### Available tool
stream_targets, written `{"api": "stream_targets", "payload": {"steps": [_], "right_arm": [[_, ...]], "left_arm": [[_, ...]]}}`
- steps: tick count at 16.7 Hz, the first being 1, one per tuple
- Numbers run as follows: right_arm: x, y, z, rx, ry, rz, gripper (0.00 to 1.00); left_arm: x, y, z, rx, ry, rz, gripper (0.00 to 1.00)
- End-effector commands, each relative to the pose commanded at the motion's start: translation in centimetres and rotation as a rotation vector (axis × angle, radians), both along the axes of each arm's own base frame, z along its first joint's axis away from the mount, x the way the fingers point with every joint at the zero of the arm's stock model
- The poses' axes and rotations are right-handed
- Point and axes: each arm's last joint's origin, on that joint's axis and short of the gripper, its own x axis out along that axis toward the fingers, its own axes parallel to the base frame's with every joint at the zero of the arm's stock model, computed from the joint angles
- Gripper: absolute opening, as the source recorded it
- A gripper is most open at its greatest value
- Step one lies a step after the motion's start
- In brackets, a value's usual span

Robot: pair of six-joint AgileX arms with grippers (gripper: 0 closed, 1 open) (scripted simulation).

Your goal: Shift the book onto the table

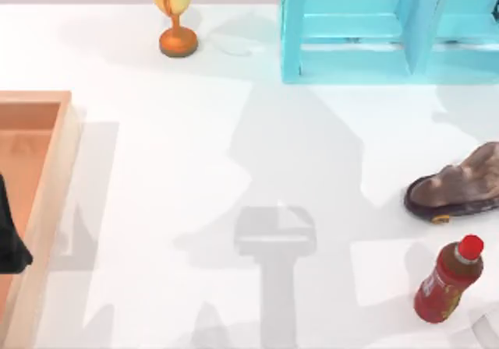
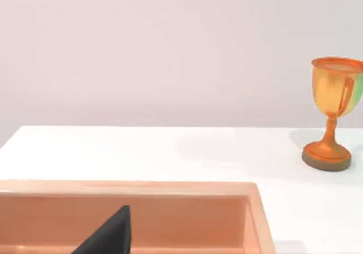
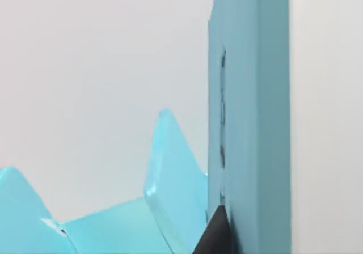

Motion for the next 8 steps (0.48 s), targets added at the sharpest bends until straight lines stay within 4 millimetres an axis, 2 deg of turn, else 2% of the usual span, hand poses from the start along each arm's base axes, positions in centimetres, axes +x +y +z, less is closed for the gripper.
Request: {"api": "stream_targets", "payload": {"steps": [5,8], "right_arm": [[0.3,0.4,-0.3,-0.011,0.01,0.004,0.0],[1.5,2.8,-1.2,-0.109,0.042,0.012,0.0]], "left_arm": [[0.0,0.0,0.0,0.0,0.0,0.0,1.0],[0.0,0.0,0.0,0.0,0.0,0.0,1.0]]}}
